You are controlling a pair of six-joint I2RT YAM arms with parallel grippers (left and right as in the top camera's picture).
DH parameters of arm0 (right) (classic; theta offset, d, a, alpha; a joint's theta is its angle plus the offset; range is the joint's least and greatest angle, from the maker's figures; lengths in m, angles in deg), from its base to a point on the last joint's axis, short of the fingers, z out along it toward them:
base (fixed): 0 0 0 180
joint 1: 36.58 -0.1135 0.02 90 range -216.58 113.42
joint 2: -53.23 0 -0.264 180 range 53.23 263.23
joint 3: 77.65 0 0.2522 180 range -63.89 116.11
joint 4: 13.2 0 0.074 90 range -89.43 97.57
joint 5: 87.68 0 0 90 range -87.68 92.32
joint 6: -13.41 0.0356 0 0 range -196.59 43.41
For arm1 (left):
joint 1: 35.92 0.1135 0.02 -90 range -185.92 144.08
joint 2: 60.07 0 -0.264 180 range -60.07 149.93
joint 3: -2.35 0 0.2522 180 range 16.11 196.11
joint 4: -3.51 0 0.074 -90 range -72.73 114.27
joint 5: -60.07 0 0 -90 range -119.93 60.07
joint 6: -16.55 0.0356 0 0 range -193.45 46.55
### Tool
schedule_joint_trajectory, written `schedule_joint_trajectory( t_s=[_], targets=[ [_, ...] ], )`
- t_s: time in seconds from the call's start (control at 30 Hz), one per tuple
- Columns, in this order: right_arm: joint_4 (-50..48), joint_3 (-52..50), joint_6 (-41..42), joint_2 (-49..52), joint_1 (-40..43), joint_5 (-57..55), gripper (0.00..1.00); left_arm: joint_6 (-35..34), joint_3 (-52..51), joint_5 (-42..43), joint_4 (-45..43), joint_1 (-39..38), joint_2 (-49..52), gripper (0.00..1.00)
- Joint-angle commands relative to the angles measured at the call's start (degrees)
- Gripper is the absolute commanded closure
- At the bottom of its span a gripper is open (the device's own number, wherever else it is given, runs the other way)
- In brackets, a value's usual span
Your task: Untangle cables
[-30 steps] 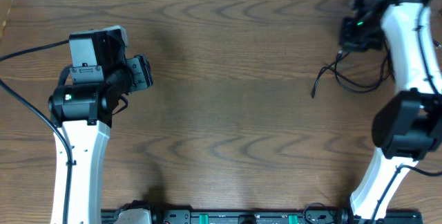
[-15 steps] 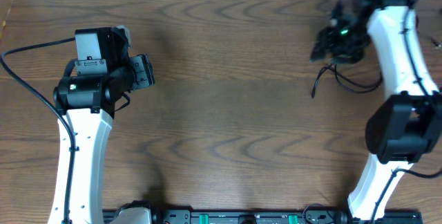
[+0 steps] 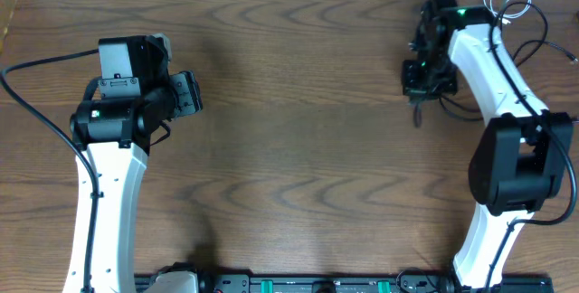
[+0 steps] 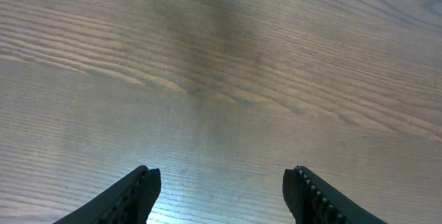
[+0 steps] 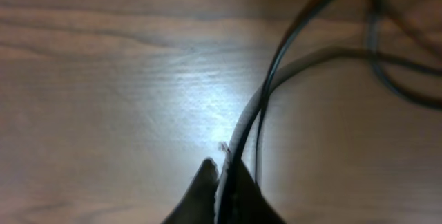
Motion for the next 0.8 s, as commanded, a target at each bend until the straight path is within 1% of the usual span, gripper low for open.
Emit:
schedule_joint_trajectory(
  t_s=[0.0, 0.1, 0.23, 0.3, 0.4, 0.53, 0.63, 0.77],
  targets=[
    [2.4, 6.88, -1.53, -1.07, 3.15, -2.84, 0.99, -0.31, 0.31, -0.7, -0.04, 0.24, 0.26, 0.38],
    [5.81, 14.38, -1.6, -1.62, 7.06, -4.17, 0.99, -0.31, 0.31, -0.7, -0.04, 0.24, 0.26, 0.37],
    [9.22, 27.47, -2.58, -1.92, 15.45, -4.7, 0.99, -0.31, 0.31, -0.7, -0.04, 0.24, 0.28, 0.37],
    [9.73, 33.83, -2.51, -1.92, 21.05, -5.97, 0.99, -0.31, 0.31, -0.7, -0.04, 0.24, 0.28, 0.38],
    [8.57, 40.0, -0.2, -1.92, 28.48, -8.15, 0.99, -0.33, 0.31, -0.7, -0.07, 0.24, 0.28, 0.37],
    [3.48, 44.22, 1.51, -1.92, 37.11, -9.14, 0.99, -0.35, 0.31, -0.7, -0.11, 0.24, 0.28, 0.37],
    [-0.63, 45.57, 3.08, -1.92, 42.47, -10.36, 0.99, -0.76, 0.31, -0.7, -0.35, 0.24, 0.28, 0.37],
    [-2.67, 45.62, 2.97, -1.75, 45.7, -17.79, 0.99, -2.71, 0.31, -0.2, -1.49, 0.22, 0.28, 0.37]
  ],
)
